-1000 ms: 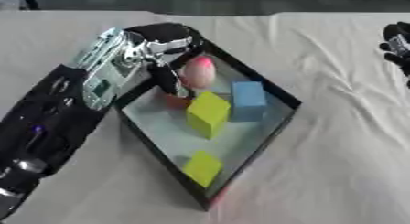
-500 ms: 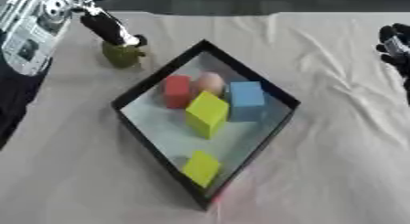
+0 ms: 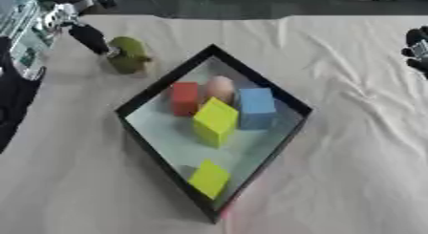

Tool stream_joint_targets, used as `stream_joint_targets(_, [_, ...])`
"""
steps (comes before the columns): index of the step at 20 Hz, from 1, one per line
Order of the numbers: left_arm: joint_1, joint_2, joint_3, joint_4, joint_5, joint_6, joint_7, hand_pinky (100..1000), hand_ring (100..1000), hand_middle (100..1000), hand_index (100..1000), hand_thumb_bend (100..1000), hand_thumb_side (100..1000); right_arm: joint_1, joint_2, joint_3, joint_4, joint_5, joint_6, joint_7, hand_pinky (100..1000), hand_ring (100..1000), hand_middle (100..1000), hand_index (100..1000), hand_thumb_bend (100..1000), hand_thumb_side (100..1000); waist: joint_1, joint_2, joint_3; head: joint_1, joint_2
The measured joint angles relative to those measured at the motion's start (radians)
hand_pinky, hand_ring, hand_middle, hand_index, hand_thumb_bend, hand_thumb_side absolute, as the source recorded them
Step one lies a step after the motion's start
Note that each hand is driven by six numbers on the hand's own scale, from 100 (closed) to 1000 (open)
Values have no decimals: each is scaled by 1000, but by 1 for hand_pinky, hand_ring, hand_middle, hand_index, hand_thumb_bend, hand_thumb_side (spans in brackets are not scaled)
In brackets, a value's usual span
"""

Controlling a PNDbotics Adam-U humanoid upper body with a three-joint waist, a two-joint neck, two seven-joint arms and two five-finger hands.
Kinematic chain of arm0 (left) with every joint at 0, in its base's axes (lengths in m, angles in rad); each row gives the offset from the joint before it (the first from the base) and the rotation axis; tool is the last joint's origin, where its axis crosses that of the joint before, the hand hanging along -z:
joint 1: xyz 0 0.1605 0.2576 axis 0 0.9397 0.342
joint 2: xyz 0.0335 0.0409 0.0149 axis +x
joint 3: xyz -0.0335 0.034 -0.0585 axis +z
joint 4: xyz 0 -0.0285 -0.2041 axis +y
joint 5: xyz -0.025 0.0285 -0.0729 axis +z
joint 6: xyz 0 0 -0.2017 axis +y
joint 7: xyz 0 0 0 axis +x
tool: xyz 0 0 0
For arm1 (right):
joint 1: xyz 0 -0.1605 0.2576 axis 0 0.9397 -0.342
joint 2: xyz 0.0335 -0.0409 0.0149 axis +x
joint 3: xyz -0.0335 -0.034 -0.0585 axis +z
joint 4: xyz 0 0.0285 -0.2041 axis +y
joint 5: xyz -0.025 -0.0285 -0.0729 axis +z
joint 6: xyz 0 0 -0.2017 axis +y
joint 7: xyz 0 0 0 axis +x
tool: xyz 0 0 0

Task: Pick up objects on the table and place them in the box.

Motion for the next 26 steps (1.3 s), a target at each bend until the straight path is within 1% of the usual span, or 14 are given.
stream_joint_targets(6, [-14,-47,41,105,-75,16,78,854,887,835,902,606,246,-14,11,10,0,-2,1,11,887,790,760,846,323,431,0,0,-15,20,-4])
stream_joint_targets(7, [-17,-53,45,117,-90,19,90,851,885,833,896,581,242,-16,14,11,0,-3,1,13,887,791,760,846,323,431,0,0,-16,23,-4])
stream_joint_targets(9, [-19,-66,56,142,-116,26,116,848,883,827,867,568,254,-17,15,15,0,-3,1,17,887,791,761,846,321,433,0,0,-19,26,-4])
stream_joint_targets(10, [-19,-72,60,152,-123,27,125,847,882,825,857,561,239,-17,17,16,0,-4,1,18,887,791,761,846,322,433,0,0,-21,28,-5])
stream_joint_targets(11, [-19,-78,61,160,-129,26,131,841,877,817,831,540,212,-17,18,16,0,-4,1,18,887,791,761,846,322,433,0,0,-22,29,-7])
stream_joint_targets(12, [-19,-82,62,166,-132,26,134,833,869,803,776,491,164,-18,19,16,0,-4,1,18,887,791,761,846,322,433,0,0,-22,29,-7])
stream_joint_targets(13, [-19,-85,63,171,-134,26,135,832,864,796,751,458,100,-18,21,16,0,-4,1,18,887,791,761,847,322,433,0,0,-22,29,-7])
stream_joint_targets(15, [-18,-87,64,177,-138,19,121,823,839,763,658,361,100,-18,22,16,0,-4,1,18,887,791,761,847,327,426,0,0,-22,29,-7])
stream_joint_targets(16, [-18,-87,63,177,-138,12,107,805,818,741,598,338,100,-18,22,16,0,-4,1,18,887,791,761,847,326,428,0,0,-21,29,-7])
stream_joint_targets(17, [-18,-87,61,173,-138,4,94,802,814,736,571,334,100,-17,22,16,0,-4,1,17,887,791,761,847,325,430,0,0,-20,29,-7])
stream_joint_targets(19, [-19,-85,46,137,-142,-17,78,800,811,727,544,321,100,-16,22,16,0,-4,1,17,887,791,761,847,323,432,0,0,-14,27,-6])
stream_joint_targets(21, [-19,-74,21,64,-134,-44,70,796,804,715,524,305,100,-15,22,15,0,-4,0,16,887,791,761,847,322,432,0,0,-9,23,-3])
stream_joint_targets(23, [-19,-50,-15,-54,-94,-75,60,796,801,714,521,320,100,-10,21,14,0,-4,-3,12,887,791,761,847,320,432,0,0,-5,19,-2])
stream_joint_targets(26, [-18,-6,-85,-278,3,-113,18,795,795,711,520,307,100,-7,20,6,-1,-5,-8,6,887,791,761,847,318,428,0,0,3,10,-2])
